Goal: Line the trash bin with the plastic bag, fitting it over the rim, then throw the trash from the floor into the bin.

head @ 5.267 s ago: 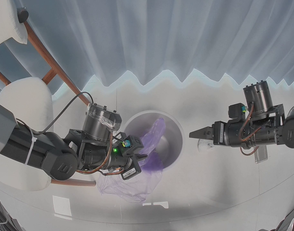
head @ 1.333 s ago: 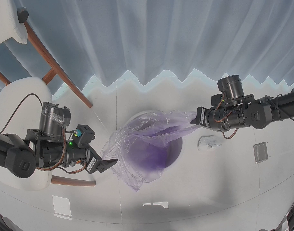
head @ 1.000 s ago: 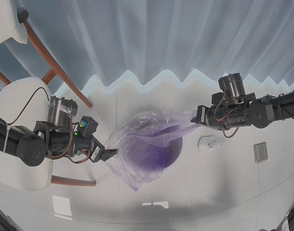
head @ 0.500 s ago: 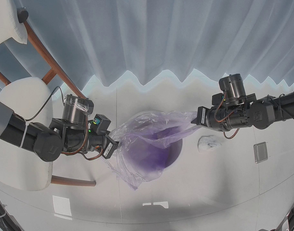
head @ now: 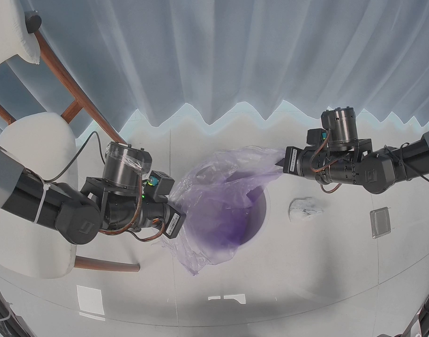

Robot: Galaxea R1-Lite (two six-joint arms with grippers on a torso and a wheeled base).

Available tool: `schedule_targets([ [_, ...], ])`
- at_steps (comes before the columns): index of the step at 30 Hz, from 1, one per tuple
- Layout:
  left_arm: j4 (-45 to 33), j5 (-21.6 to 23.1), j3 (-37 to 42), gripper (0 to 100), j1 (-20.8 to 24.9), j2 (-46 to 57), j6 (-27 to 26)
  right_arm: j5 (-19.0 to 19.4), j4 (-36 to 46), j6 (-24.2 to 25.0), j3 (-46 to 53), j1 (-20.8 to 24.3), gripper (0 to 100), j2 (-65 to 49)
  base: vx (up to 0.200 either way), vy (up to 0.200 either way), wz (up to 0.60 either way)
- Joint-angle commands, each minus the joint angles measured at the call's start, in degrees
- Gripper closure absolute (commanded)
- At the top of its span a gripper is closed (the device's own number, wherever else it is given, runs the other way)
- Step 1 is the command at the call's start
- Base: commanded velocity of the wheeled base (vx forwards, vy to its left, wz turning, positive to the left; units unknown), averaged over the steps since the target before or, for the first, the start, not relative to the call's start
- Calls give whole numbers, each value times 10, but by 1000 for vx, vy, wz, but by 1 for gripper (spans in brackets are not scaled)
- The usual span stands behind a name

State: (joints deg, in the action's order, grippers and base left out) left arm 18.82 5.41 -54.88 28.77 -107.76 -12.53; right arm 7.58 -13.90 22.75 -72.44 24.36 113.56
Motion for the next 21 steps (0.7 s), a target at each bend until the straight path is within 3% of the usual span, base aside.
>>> schedule_targets([
  [1,7,-5,-1,100,37,3,22,1,3,-6,-40,-11,0,14,0,0,0],
  [7,9,-5,5,100,33,8,22,36,128,19,-13,1,0,-76,0,0,0],
  [8,9,-5,4,100,33,11,22,51,182,21,5,13,0,-113,0,0,0],
  [10,9,-4,3,100,35,12,22,52,212,34,29,30,0,-138,0,0,0],
  [12,9,-2,3,100,37,12,22,52,210,43,40,37,0,-147,0,0,0],
  [17,9,-1,0,100,48,13,22,50,208,139,51,93,0,-163,0,0,0],
  [21,9,-1,0,100,50,13,22,23,210,162,57,120,0,-152,0,0,0],
])
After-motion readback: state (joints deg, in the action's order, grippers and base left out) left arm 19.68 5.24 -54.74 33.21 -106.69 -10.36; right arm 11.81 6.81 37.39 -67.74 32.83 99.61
